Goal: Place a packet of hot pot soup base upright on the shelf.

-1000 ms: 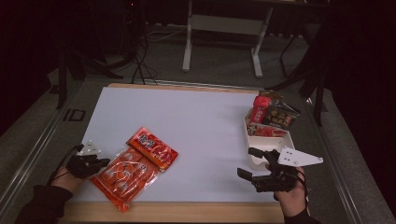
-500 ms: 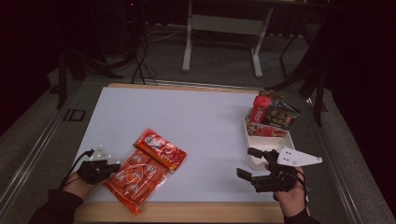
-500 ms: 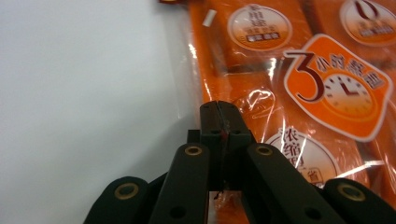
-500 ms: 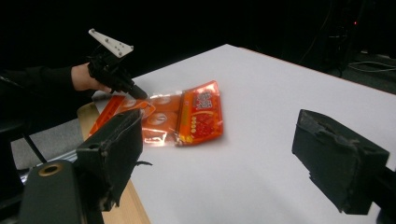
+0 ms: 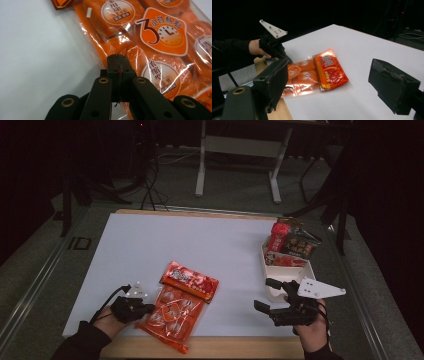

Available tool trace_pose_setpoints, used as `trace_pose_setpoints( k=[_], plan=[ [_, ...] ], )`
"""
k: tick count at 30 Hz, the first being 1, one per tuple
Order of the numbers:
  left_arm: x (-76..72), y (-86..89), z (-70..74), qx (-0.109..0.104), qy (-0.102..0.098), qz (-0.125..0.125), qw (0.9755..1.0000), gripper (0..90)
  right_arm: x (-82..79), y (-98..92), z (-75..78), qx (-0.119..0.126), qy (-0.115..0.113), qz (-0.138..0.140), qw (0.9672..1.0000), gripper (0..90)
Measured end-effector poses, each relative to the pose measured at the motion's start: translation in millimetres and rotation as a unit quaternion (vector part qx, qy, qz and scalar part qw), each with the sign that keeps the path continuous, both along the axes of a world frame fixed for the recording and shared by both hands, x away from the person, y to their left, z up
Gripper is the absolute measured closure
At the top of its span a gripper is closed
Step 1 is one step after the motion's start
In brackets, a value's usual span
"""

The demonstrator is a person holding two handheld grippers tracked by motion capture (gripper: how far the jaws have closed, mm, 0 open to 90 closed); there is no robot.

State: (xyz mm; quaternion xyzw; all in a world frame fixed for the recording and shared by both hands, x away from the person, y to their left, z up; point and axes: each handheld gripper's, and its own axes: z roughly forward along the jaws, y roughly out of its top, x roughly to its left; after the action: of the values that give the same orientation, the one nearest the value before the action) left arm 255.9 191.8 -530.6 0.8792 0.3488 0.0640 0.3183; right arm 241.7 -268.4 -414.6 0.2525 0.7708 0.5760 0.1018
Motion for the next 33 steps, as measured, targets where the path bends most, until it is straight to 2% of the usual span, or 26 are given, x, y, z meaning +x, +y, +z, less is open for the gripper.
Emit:
trace_pose_setpoints(
  k=[4,15,25,33],
  plan=[
    [1.8,-15.3,-0.4,-0.012,0.010,-0.017,0.9997,89.8,0.0,-0.5,-0.5,0.000,0.000,0.000,1.0000,16.0],
    [1.2,-53.5,-0.8,-0.022,0.011,-0.052,0.9984,89.7,-0.2,-0.7,-1.0,-0.001,0.000,0.000,1.0000,16.1],
    [5.6,-86.1,-2.3,-0.039,0.016,-0.069,0.9967,89.7,-0.4,-1.0,-1.2,-0.004,-0.002,-0.002,1.0000,16.1],
    [7.3,-108.6,-2.3,-0.044,0.020,-0.084,0.9953,89.6,-0.8,-2.7,-1.0,-0.004,-0.002,-0.003,1.0000,16.1]
  ],
)
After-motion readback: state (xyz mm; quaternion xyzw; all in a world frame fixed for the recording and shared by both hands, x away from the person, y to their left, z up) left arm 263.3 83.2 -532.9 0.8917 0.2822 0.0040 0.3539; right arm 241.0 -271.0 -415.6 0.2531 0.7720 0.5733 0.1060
